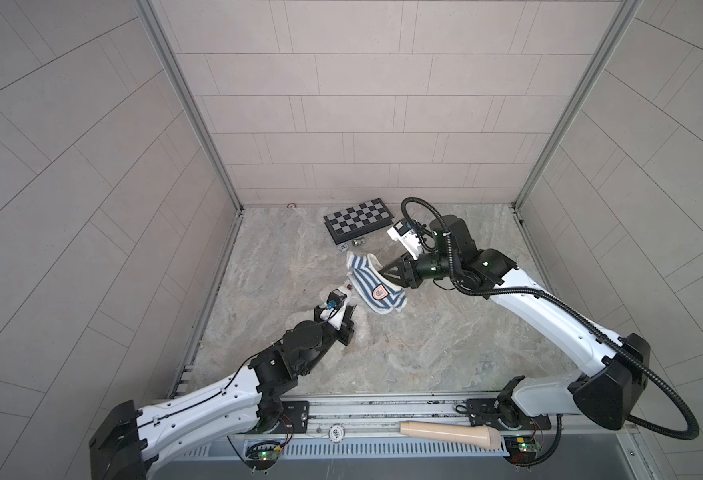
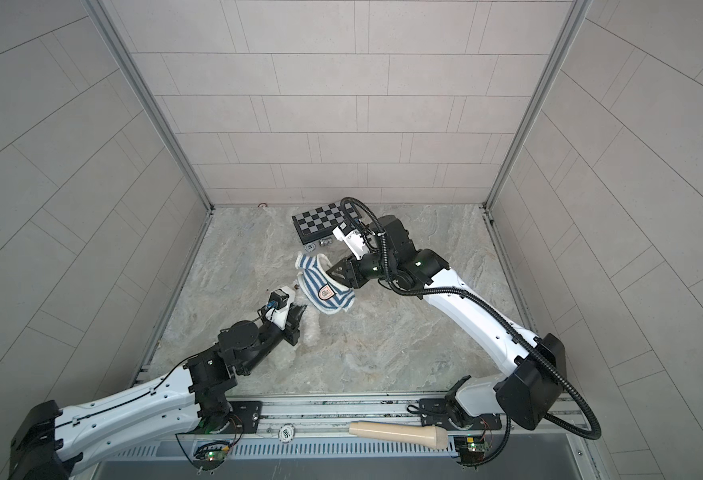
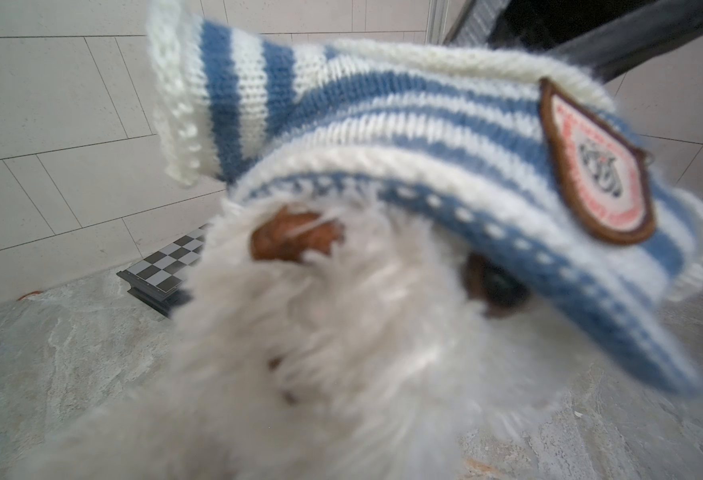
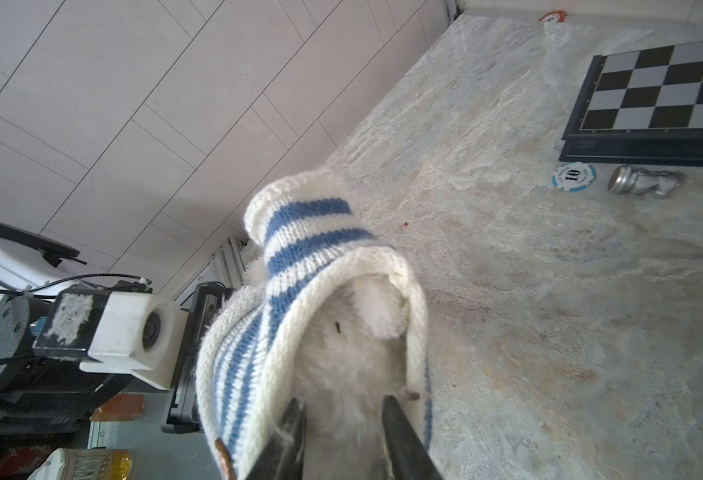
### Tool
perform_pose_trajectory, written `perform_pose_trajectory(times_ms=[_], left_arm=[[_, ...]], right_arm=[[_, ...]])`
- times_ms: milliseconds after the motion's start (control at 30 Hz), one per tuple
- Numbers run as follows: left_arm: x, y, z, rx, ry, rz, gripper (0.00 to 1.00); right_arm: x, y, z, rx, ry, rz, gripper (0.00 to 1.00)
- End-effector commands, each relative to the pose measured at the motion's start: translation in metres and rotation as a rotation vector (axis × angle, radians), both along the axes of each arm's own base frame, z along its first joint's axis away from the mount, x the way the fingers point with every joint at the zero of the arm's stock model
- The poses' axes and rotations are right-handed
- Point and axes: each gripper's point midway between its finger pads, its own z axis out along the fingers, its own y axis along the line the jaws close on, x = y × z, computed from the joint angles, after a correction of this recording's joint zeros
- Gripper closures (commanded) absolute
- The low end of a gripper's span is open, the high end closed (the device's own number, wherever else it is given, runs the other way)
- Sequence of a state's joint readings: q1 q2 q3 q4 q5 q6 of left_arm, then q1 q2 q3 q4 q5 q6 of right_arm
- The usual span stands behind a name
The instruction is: Dress the teddy bear
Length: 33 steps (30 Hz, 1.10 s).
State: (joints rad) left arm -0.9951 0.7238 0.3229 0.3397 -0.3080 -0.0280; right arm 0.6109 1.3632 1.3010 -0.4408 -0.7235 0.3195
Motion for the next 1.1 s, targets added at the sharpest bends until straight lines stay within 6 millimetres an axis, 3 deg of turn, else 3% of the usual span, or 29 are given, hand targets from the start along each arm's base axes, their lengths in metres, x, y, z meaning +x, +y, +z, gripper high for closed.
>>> perform_pose_trajectory(times_ms=[0, 633, 833, 1067], left_arm=[[0.001, -0.001, 0.005, -0.015, -0.018, -0.003, 1.00], [0.001, -0.002, 0.003, -0.016, -0.027, -0.003, 1.00], [0.002, -0.002, 0.002, -0.013, -0.032, 0.002, 1.00], [0.003, -0.004, -0.001, 0.006, -0.034, -0.003, 1.00]], right_arm=[[-0.010, 0.007, 0.002, 0.014, 0.006, 0.046, 0.67], [-0.033, 0.011, -0.044, -0.139, 0.054, 0.094, 0.55], [-0.028, 0.013, -0.051, -0.113, 0.092, 0.068, 0.57], [-0.014, 0.017, -0.035, 0.029, 0.121, 0.015, 0.58]])
